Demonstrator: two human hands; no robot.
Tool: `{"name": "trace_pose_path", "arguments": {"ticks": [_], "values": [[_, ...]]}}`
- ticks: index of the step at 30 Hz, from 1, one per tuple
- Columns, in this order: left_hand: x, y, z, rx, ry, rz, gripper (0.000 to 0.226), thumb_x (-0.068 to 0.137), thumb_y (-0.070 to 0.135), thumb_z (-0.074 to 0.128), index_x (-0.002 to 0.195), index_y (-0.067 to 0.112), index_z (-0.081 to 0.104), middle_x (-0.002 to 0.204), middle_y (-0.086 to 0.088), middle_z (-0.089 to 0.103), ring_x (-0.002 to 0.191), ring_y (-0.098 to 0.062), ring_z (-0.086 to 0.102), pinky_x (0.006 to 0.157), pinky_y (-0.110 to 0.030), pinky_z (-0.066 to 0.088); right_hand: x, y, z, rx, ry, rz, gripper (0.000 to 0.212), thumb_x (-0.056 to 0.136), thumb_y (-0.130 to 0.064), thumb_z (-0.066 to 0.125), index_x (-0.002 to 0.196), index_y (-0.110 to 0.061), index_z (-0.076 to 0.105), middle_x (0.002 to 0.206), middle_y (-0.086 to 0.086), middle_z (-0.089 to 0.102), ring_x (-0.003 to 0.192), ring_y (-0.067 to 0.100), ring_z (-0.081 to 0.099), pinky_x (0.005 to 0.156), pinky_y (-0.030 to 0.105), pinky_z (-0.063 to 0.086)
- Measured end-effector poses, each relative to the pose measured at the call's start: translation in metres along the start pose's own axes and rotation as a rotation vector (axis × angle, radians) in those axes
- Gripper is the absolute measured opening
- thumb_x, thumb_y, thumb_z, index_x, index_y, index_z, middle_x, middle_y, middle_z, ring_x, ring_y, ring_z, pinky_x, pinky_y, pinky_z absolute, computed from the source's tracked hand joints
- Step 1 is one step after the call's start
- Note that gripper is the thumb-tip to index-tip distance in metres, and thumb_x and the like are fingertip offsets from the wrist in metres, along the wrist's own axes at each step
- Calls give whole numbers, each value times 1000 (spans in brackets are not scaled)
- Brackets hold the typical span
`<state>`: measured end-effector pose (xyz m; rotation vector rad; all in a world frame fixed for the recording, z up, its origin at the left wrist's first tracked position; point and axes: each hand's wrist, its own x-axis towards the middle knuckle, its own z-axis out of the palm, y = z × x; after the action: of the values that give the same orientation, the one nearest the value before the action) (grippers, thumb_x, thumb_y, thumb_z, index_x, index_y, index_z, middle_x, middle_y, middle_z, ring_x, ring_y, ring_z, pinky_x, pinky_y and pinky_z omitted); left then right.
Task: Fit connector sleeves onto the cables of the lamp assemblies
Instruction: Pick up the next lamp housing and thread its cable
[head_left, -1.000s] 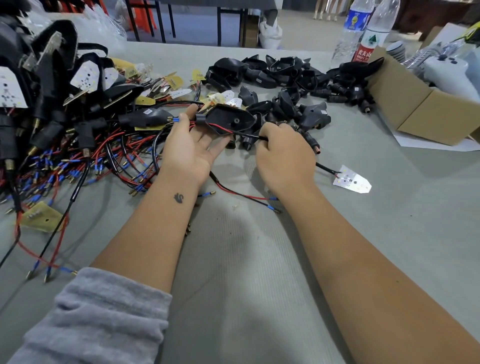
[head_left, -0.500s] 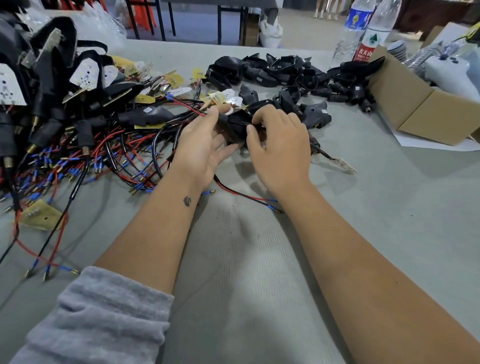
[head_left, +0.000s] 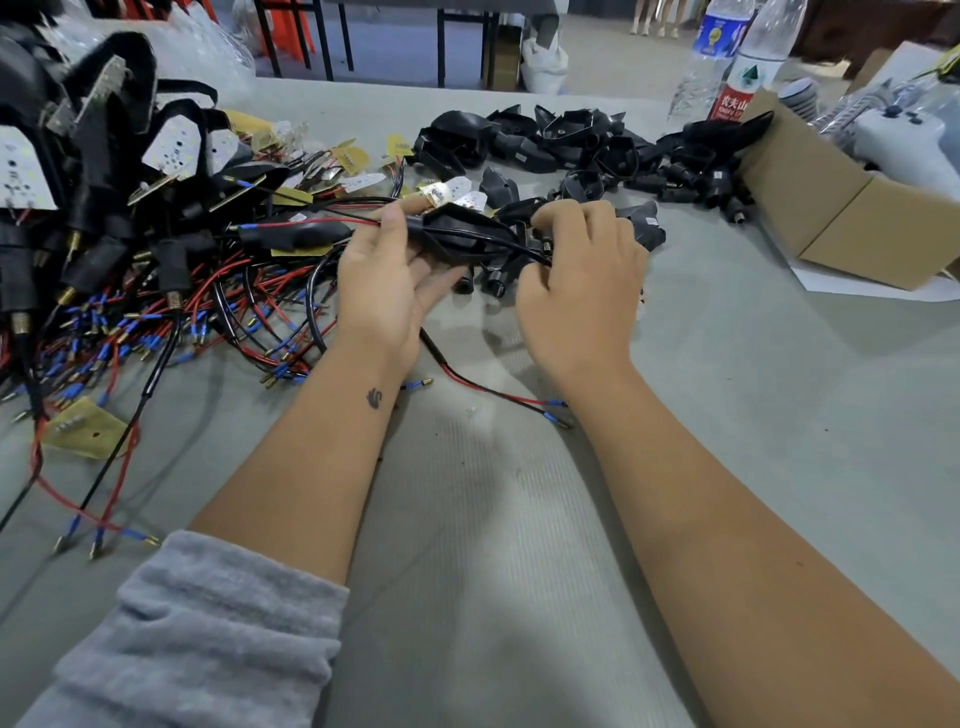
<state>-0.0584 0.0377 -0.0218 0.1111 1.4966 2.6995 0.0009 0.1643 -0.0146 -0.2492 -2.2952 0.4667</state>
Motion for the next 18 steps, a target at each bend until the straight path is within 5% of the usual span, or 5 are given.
{"name": "trace_pose_path", "arguments": {"ticks": [6,18], "values": [[2,4,-3,-60,133,40,31,107,29,31,103,17,59,110,-13,69,97,-25,71,74,-35,59,4,14,6,-194,-180,154,24,92,-23,45,112,-19,58,117,3,55,112,28,44,94,37,28],[2,1,1,32,106,-39,23,103,27,44,102,10,60,102,-14,73,91,-24,73,78,-40,60,2,12,12,-81,-152,-34,20,97,-23,45,108,-21,63,98,3,54,100,26,45,88,36,32]]}}
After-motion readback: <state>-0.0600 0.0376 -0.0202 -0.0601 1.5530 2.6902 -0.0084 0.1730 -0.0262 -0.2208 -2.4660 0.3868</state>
